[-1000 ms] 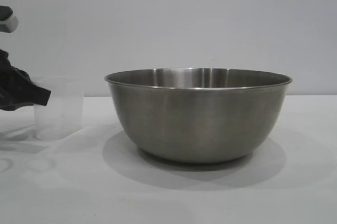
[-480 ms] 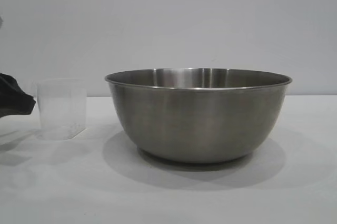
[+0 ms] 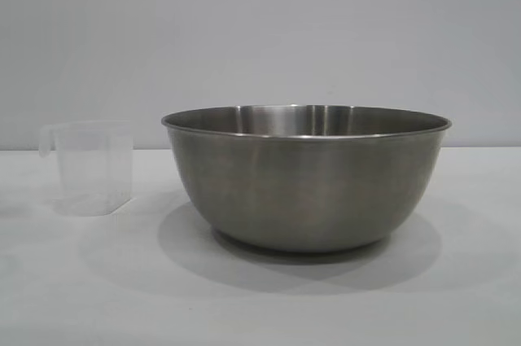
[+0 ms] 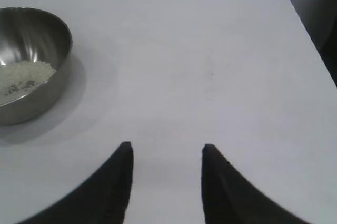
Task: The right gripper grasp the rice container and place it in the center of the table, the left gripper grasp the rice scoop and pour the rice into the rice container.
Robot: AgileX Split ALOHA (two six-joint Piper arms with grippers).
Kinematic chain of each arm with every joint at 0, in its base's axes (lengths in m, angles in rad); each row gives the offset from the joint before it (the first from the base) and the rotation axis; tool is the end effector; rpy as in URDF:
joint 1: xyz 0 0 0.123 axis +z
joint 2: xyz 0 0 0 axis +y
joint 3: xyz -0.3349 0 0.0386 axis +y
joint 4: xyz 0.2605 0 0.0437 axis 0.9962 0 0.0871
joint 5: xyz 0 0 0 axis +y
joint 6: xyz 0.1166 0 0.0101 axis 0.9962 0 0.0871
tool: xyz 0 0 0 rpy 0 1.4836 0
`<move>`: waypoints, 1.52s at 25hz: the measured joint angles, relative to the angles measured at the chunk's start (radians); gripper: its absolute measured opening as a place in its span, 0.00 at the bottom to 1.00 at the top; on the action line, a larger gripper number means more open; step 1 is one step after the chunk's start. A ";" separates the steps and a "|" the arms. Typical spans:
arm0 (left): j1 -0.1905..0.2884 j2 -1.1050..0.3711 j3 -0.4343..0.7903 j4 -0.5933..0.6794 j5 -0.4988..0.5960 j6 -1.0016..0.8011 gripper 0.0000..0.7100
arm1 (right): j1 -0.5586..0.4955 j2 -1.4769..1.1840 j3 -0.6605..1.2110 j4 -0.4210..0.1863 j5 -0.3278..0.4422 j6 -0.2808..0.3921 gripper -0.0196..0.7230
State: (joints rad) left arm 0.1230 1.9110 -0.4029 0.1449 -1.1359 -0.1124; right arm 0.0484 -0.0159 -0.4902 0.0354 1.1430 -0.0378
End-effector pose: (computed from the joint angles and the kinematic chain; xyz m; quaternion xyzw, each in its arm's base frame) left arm 0.3187 0.0240 0.1354 -0.0304 0.8002 -0.0311 0.5981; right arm -0.0293 0.0024 0.2596 -0.0390 0.8715 0.0202 0.4885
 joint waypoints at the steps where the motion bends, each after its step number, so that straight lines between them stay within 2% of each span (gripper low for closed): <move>1: 0.004 -0.009 -0.004 0.022 0.000 0.014 0.24 | 0.000 0.000 0.000 0.000 0.000 0.000 0.38; 3: 0.008 -0.038 -0.011 0.079 0.000 0.049 0.24 | 0.000 0.000 0.000 0.000 0.000 0.000 0.38; 4: 0.008 -0.062 -0.014 0.101 0.003 0.063 0.30 | 0.000 0.000 0.000 0.000 0.000 0.000 0.38; 7: 0.008 -0.163 -0.019 0.132 0.095 0.073 0.32 | 0.000 0.000 0.000 0.000 0.000 0.000 0.38; 14: 0.008 -0.543 -0.019 0.135 0.448 0.070 0.32 | 0.000 0.000 0.000 0.000 0.000 0.000 0.38; 20: 0.008 -0.841 -0.013 0.135 0.851 0.032 0.32 | 0.000 0.000 0.000 0.000 0.000 0.000 0.38; 26: 0.008 -1.095 -0.008 0.135 1.177 -0.017 0.32 | 0.000 0.000 0.000 0.000 0.000 0.000 0.38; 31: 0.008 -1.240 -0.008 0.108 1.427 -0.020 0.32 | 0.000 0.000 0.000 0.000 0.000 0.000 0.38; 35: 0.008 -1.317 -0.008 0.042 1.567 -0.020 0.32 | 0.000 0.000 0.000 0.000 0.000 0.000 0.38; 38: 0.008 -1.374 -0.035 0.026 1.719 0.010 0.32 | 0.000 0.000 0.000 0.000 0.000 0.000 0.38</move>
State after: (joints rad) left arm 0.1313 0.5369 -0.4380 0.1707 0.5833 -0.1022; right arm 0.0484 -0.0159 -0.4902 0.0354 1.1430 -0.0378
